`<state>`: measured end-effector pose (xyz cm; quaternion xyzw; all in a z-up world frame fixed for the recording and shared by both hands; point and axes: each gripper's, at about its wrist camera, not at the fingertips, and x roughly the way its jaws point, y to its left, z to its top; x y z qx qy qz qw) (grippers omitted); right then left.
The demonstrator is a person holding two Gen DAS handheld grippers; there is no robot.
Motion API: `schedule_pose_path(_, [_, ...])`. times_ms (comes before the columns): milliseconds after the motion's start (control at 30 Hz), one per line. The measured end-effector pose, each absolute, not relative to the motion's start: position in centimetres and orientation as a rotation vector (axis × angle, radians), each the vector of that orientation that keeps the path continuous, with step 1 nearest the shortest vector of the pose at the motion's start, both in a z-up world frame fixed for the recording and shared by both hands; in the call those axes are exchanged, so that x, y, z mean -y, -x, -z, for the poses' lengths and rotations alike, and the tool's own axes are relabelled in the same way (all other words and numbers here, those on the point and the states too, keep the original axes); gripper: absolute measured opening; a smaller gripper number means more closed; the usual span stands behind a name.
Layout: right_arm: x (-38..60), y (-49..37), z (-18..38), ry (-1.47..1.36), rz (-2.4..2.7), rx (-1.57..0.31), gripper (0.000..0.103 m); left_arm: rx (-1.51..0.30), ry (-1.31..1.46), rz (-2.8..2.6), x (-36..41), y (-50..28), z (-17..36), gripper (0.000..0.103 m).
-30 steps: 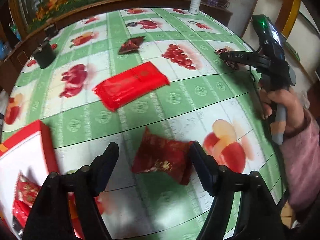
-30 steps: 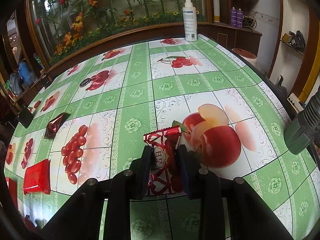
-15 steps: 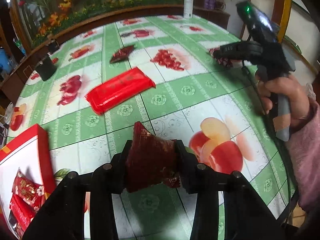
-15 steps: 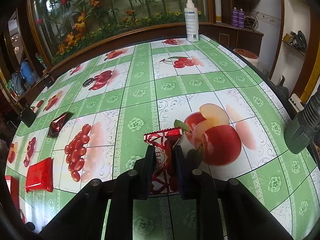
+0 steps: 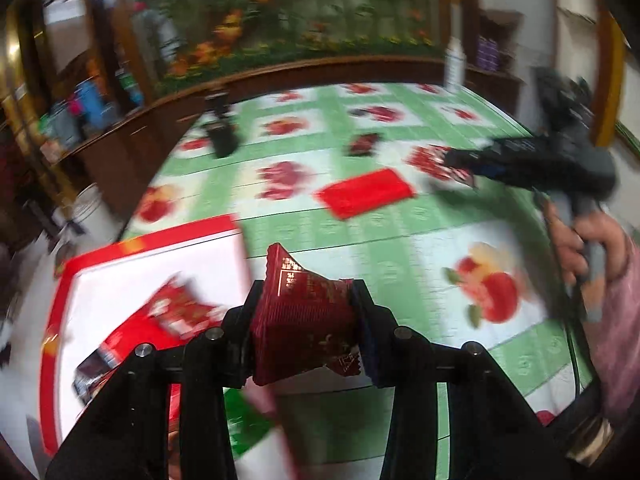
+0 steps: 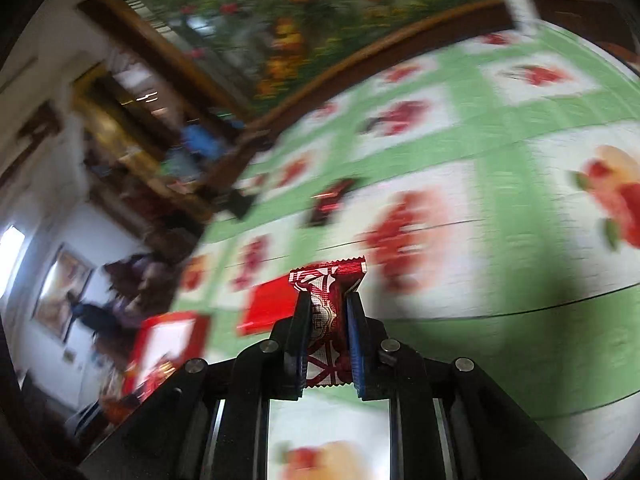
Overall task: Organize snacks
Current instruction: 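Carry the red packet and candy over the white tray and release both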
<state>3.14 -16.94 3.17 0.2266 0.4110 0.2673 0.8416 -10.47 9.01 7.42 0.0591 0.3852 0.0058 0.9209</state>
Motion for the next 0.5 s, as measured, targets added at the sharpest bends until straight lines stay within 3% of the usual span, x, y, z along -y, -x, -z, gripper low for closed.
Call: schedule_pose_path(500, [-4.3,3.9,-6.0,-0.381,-1.011,-0.810,0.016,-0.724,-0.081,-0.310,-18.8,14.4,-7.6,0.040])
